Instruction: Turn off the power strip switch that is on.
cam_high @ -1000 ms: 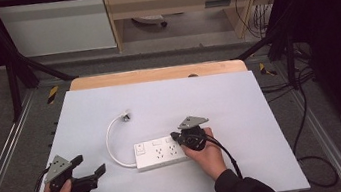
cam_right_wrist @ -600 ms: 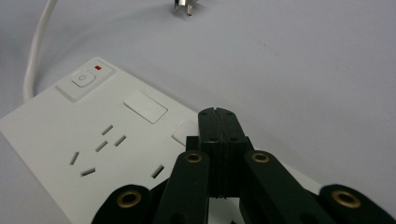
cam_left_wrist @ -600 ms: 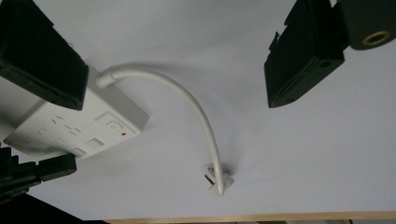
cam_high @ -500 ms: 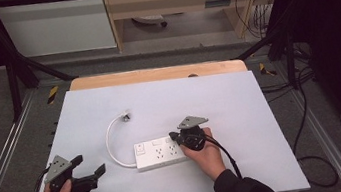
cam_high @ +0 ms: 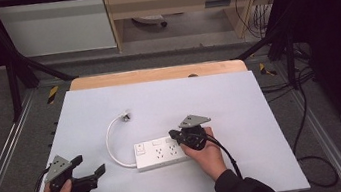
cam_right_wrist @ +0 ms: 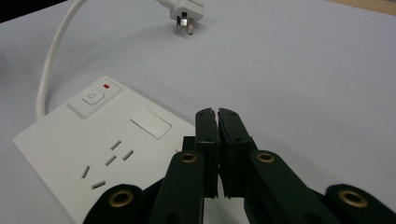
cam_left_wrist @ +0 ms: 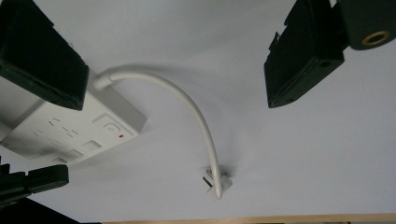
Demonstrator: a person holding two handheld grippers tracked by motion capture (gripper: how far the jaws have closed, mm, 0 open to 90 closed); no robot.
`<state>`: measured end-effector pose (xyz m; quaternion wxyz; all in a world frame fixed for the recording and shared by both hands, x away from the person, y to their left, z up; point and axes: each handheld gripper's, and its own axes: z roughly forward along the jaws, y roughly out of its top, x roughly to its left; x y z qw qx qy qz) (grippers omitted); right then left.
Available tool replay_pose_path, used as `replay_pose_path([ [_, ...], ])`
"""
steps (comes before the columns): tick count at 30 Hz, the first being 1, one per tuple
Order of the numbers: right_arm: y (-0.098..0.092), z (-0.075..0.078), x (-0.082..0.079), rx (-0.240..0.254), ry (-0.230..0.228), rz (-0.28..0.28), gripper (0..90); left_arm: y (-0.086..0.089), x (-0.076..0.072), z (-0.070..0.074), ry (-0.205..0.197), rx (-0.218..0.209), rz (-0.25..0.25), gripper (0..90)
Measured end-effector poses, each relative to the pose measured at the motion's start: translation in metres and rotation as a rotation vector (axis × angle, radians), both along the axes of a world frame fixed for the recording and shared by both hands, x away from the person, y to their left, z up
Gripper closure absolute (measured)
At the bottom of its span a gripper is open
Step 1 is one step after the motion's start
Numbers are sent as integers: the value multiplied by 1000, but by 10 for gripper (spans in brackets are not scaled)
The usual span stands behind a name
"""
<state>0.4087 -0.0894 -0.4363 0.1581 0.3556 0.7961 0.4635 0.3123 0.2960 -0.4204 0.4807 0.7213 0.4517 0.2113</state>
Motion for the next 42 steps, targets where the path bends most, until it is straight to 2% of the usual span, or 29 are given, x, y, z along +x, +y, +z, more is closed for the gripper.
replay_pose_path([
  [7, -2, 4, 0, 17, -8, -5, 797, 0, 0, 0, -2, 0, -1, 64],
  [17, -3, 9, -2, 30, -16, -23, 610, 0, 0, 0, -3, 0, -2, 64],
  [19, -3, 10, -3, 34, -18, -27, 545, 0, 0, 0, -3, 0, -2, 64],
  [23, -3, 12, -2, 47, 0, -64, 360, 0, 0, 0, -3, 1, -2, 64],
  [29, -4, 16, -2, 62, 7, -99, 200, 0, 0, 0, -3, 1, -1, 63],
  [39, -13, 22, -3, 67, 1, -127, 75, 0, 0, 0, -1, 3, 1, 63],
  [42, -16, 25, -4, 69, -21, -132, 52, 1, 0, 0, -2, 3, 4, 58],
])
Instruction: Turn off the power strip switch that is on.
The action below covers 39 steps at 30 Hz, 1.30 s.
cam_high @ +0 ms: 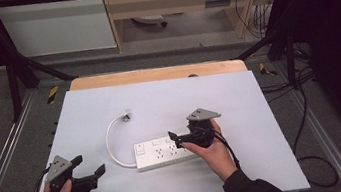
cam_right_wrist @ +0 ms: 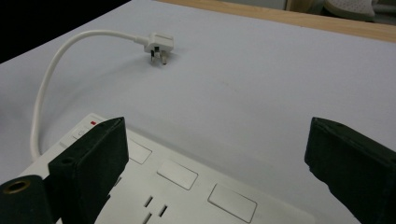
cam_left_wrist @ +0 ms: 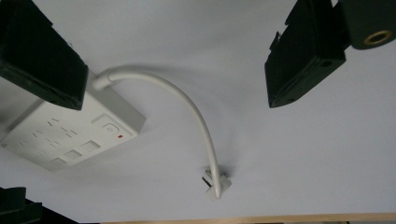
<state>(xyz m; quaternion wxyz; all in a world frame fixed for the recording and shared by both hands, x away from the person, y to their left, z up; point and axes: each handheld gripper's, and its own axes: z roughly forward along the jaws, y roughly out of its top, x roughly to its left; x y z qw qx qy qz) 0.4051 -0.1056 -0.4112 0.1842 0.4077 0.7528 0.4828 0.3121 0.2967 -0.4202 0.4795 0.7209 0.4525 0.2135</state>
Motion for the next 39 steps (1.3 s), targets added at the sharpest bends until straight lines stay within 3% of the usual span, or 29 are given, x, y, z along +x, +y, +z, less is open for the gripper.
replay_pose_path([
  [13, -10, 15, -6, 25, -67, 7, 28, 2, 0, 1, -11, -7, 17, 58],
  [18, -19, 21, -7, 57, -68, -2, 49, 3, 0, 1, -9, -8, 24, 58],
  [39, -59, 35, -15, 62, -84, -42, 48, 2, 0, 0, -3, -11, 19, 58],
])
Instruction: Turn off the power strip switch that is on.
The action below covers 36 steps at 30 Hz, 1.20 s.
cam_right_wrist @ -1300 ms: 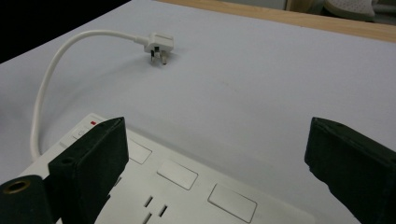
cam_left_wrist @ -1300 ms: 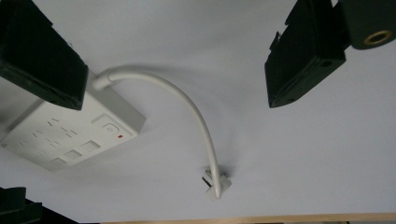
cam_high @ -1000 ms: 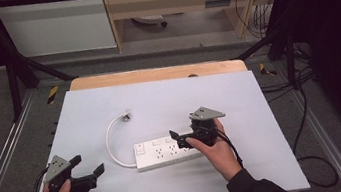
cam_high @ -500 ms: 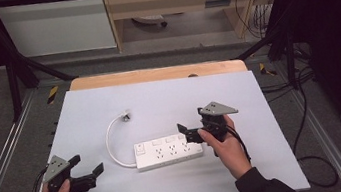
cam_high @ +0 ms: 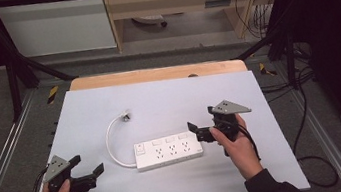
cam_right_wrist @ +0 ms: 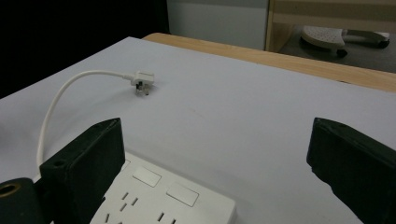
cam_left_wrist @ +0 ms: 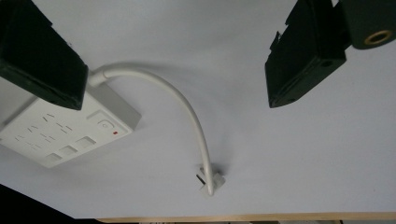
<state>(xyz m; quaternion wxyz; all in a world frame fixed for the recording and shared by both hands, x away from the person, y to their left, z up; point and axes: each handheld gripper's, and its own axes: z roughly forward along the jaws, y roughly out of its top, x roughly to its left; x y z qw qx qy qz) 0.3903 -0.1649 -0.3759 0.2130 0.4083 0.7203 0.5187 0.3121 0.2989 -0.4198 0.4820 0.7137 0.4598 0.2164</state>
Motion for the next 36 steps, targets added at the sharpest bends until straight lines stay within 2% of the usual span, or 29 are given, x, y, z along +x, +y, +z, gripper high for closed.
replay_pose_path([
  [16, -43, -5, -16, 17, 3, -54, 44, 0, 0, 0, 2, -3, 1, 58],
  [25, -67, -16, -23, 26, 27, -99, 46, 0, 0, 0, 1, -4, 2, 58],
  [36, -96, -40, -37, 3, 59, -144, 63, 0, 0, 0, 0, -7, 1, 58],
])
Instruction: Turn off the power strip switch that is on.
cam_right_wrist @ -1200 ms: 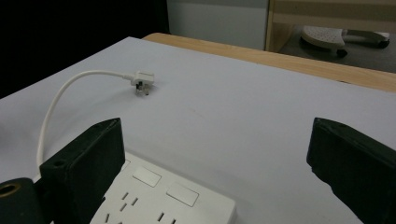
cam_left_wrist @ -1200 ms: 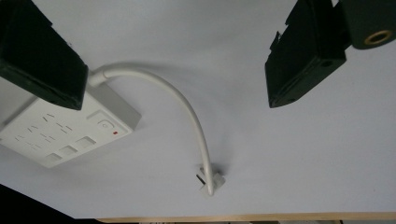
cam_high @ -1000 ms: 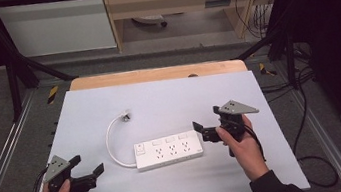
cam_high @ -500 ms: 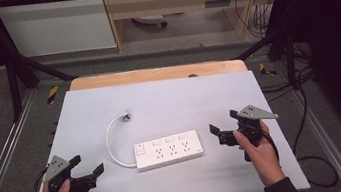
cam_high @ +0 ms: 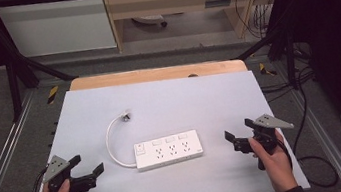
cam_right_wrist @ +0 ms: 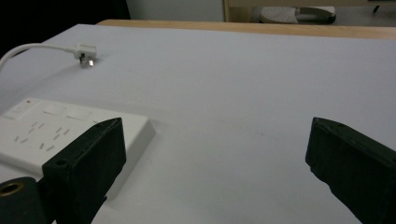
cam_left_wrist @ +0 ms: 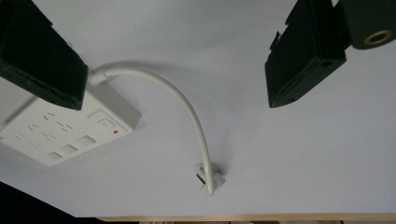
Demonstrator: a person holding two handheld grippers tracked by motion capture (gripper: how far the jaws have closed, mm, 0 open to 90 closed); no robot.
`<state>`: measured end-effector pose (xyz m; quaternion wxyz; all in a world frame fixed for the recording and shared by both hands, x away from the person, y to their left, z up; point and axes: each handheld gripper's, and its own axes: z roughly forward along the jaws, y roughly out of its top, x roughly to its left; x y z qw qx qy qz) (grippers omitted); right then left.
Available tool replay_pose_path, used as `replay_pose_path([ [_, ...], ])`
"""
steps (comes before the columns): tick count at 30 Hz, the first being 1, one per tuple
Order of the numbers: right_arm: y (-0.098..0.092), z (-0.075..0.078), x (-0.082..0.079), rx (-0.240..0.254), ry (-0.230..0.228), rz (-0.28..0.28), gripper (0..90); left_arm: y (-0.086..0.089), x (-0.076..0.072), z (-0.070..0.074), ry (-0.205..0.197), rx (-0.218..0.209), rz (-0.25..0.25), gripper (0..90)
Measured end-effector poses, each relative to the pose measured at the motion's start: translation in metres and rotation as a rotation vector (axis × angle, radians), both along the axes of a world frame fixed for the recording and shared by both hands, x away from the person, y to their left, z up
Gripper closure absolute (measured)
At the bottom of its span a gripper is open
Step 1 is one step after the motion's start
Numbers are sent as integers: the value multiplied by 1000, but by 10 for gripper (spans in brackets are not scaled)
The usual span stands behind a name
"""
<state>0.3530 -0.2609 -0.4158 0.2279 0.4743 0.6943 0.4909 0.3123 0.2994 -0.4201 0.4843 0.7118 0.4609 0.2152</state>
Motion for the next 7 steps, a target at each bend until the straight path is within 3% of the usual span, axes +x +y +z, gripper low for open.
replay_pose_path([
  [7, -2, -24, -2, -28, 85, 14, 56, -1, 0, -1, 10, 3, 10, 58],
])
